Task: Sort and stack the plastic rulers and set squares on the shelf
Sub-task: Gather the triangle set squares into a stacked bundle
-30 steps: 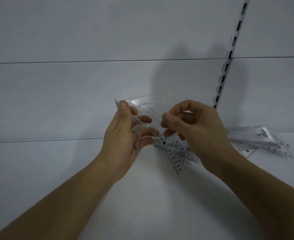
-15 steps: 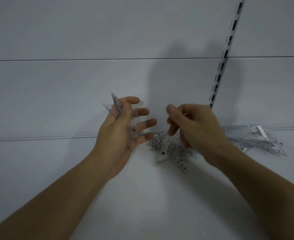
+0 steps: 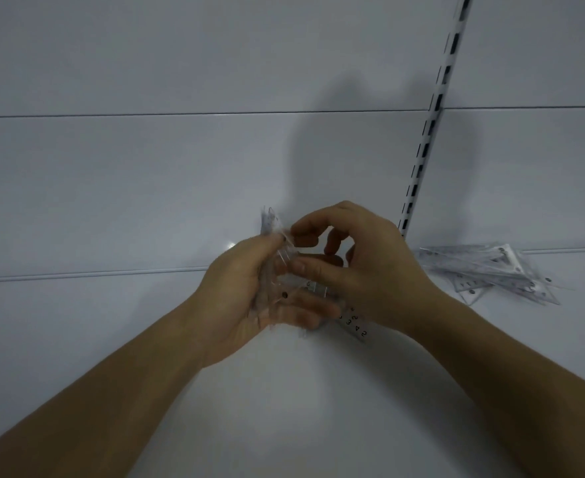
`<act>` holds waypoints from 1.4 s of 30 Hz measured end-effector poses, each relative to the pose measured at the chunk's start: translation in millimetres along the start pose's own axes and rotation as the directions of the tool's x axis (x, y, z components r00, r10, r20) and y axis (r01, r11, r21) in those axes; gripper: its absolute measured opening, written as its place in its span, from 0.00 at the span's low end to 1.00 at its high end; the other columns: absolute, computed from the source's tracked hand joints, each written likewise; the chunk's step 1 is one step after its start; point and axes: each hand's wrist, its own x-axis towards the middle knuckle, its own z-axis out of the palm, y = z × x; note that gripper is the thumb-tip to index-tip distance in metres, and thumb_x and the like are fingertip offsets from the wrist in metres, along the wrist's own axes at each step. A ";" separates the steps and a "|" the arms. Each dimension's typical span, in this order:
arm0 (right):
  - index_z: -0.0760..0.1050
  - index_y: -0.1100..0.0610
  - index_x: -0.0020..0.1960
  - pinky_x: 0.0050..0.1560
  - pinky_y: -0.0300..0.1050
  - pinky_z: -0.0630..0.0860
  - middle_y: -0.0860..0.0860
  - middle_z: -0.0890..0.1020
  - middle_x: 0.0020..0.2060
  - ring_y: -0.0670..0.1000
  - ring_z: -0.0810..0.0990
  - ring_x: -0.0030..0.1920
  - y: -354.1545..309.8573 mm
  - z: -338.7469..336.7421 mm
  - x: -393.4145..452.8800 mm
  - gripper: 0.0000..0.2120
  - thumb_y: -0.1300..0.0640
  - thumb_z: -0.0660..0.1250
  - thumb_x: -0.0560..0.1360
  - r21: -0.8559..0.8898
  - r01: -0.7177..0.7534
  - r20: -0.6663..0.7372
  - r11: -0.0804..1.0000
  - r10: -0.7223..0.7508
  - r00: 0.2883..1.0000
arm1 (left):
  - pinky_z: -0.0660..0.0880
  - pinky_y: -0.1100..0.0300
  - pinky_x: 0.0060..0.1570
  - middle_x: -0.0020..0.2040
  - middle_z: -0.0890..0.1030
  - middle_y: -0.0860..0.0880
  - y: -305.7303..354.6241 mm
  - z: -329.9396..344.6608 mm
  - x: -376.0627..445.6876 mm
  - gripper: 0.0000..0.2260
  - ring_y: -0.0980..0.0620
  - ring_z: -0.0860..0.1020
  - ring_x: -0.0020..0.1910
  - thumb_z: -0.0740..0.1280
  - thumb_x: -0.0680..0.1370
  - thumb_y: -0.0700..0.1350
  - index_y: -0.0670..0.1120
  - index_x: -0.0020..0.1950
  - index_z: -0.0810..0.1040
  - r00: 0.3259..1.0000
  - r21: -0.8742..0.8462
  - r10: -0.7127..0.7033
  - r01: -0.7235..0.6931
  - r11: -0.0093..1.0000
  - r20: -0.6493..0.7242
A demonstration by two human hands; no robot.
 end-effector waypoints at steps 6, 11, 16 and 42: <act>0.79 0.45 0.59 0.40 0.29 0.76 0.40 0.83 0.45 0.38 0.82 0.42 8.3 -7.5 2.3 0.17 0.45 0.75 0.72 0.008 -0.122 -0.019 0.992 0.122 0.992 | 0.79 0.55 0.32 0.55 0.85 0.45 -4.2 1.9 2.3 0.15 0.39 0.85 0.47 0.57 0.83 0.51 0.51 0.64 0.79 0.988 0.204 0.130 -0.111 0.973 -0.084; 0.81 0.47 0.60 0.43 0.37 0.82 0.42 0.86 0.44 0.39 0.84 0.37 2.6 -8.7 0.5 0.16 0.45 0.73 0.74 -0.014 -0.136 0.012 0.991 0.136 0.991 | 0.78 0.59 0.25 0.52 0.86 0.45 -1.1 0.0 2.5 0.12 0.34 0.85 0.41 0.62 0.81 0.51 0.51 0.60 0.80 0.969 0.250 0.206 -0.167 0.954 -0.139; 0.83 0.51 0.57 0.42 0.46 0.84 0.43 0.86 0.43 0.44 0.85 0.39 -1.6 -7.1 -1.7 0.10 0.56 0.74 0.76 0.175 -0.075 -0.040 0.982 0.084 0.996 | 0.76 0.58 0.25 0.49 0.84 0.44 0.1 -0.1 2.7 0.13 0.41 0.81 0.29 0.61 0.80 0.51 0.43 0.55 0.76 0.949 0.284 0.267 -0.213 0.935 -0.167; 0.73 0.45 0.69 0.61 0.53 0.72 0.49 0.75 0.59 0.53 0.70 0.61 20.0 -27.4 -5.8 0.28 0.38 0.72 0.72 -0.395 -0.176 0.316 0.902 0.313 0.896 | 0.59 0.67 0.20 0.52 0.83 0.48 9.7 -2.0 4.9 0.04 0.55 0.65 0.26 0.64 0.81 0.51 0.52 0.48 0.73 0.947 0.019 0.097 -0.095 0.995 -0.307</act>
